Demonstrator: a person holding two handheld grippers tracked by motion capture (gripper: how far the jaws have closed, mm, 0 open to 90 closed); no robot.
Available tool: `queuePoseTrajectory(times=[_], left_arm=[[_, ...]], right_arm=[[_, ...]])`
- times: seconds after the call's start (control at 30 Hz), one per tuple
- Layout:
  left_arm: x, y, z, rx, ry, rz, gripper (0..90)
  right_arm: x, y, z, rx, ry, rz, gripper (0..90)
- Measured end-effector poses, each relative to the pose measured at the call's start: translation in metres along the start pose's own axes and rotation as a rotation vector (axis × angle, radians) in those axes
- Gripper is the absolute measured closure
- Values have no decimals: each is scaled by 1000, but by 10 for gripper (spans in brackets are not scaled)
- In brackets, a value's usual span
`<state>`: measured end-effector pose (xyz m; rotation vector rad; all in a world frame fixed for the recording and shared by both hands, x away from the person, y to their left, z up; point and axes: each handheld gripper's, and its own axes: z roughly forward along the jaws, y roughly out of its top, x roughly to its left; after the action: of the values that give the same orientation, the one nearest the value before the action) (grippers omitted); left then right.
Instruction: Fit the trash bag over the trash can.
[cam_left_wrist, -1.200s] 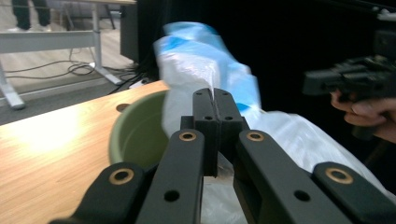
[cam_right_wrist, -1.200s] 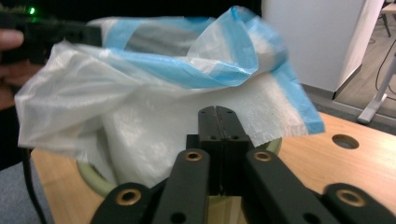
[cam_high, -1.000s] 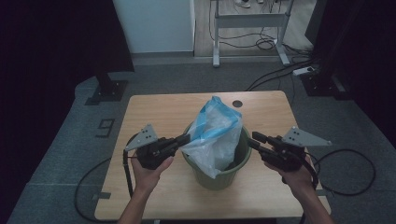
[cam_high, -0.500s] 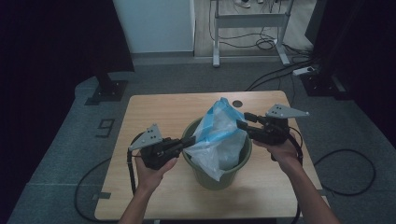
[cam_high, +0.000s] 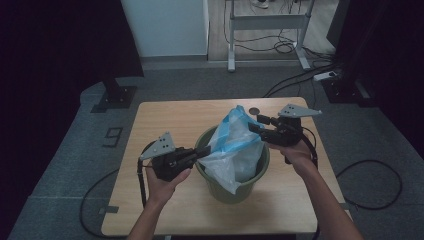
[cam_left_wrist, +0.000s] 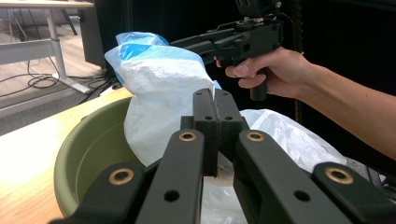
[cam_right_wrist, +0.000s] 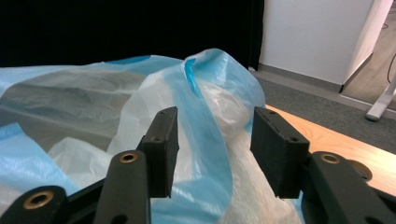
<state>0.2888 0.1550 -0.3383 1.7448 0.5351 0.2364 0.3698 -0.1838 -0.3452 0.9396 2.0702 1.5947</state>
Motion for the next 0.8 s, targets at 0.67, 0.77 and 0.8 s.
queuePoseTrajectory(times=[0.67,0.77,0.8], left_arm=[[4,-3,-3,-17,11,-23,900],[5,-6,-5,-33,40,-33,900],[5,-7,-6,-38,50,-37,900]], right_arm=[[4,10,23,30,106,-54,890],[3,10,17,28,89,-50,891],[3,9,15,28,77,-39,891]])
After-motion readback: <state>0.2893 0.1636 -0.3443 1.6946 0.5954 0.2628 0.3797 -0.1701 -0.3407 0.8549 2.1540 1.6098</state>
